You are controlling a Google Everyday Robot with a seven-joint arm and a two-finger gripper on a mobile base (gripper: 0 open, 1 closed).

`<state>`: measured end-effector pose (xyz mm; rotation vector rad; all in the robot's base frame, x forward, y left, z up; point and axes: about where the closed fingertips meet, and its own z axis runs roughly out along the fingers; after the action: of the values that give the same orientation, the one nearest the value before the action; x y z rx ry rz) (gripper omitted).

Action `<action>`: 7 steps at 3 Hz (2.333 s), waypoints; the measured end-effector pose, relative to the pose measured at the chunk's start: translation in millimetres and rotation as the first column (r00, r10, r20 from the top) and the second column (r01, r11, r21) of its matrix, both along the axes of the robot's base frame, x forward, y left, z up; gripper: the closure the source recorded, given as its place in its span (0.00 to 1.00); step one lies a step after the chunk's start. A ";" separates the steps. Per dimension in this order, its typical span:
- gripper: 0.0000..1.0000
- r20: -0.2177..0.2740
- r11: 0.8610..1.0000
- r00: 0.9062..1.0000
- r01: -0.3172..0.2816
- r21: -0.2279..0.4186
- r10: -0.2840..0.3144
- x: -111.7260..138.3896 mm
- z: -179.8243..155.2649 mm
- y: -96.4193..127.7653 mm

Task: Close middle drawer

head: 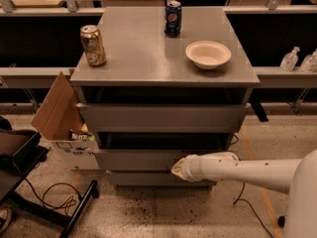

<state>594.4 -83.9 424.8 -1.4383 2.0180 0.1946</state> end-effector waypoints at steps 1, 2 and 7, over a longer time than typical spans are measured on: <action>1.00 0.000 1.000 1.000 0.000 0.000 0.000 0.0 0.0 0.0; 1.00 0.009 0.999 1.000 0.013 0.031 -0.013 13.7 -13.0 6.4; 1.00 -0.054 0.997 0.996 -0.074 -0.013 0.073 -25.2 0.5 15.5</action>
Offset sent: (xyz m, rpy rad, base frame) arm 0.0390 0.0112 -0.0326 0.0797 -0.0289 -0.0377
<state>569.2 -68.3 425.3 -1.5329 2.0145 0.2525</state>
